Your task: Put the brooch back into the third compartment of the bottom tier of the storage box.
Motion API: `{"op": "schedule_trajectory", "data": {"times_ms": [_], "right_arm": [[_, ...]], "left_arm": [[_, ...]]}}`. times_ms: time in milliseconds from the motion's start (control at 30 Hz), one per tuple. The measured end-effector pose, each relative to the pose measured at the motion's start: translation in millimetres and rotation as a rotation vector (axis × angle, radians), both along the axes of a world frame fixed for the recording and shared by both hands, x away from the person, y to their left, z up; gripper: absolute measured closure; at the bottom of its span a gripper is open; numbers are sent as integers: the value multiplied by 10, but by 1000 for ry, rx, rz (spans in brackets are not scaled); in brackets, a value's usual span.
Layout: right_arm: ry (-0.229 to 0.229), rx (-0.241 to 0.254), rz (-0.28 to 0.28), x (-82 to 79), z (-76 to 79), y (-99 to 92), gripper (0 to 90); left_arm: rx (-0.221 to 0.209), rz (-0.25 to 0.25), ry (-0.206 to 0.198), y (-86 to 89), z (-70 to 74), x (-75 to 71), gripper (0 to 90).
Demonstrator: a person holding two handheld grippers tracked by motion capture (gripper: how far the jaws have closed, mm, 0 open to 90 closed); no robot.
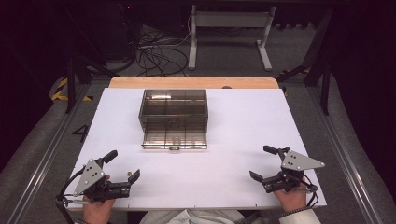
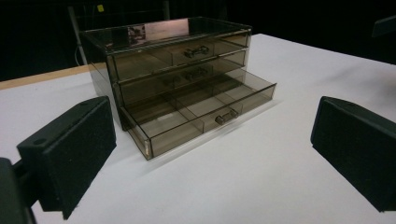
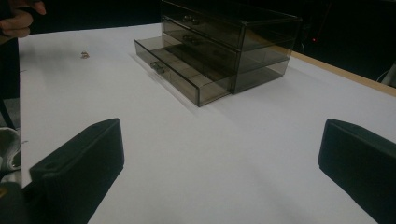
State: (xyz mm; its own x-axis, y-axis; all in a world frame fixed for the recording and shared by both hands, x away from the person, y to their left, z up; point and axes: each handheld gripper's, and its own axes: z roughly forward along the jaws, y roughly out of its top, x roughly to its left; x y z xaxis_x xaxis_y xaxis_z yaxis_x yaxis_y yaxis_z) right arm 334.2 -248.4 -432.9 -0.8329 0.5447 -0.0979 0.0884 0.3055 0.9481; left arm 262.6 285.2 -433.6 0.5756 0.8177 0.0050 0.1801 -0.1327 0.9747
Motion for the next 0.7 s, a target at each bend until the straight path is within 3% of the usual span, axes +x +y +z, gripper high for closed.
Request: {"op": "schedule_trajectory", "data": {"times_ms": [133, 700], "right_arm": [[1, -2, 6, -3, -5, 10, 11], [7, 5, 12, 0, -15, 21, 19]], "left_arm": [[-4, -20, 40, 1, 18, 6, 8], [40, -50, 9, 7, 62, -50, 33]]}}
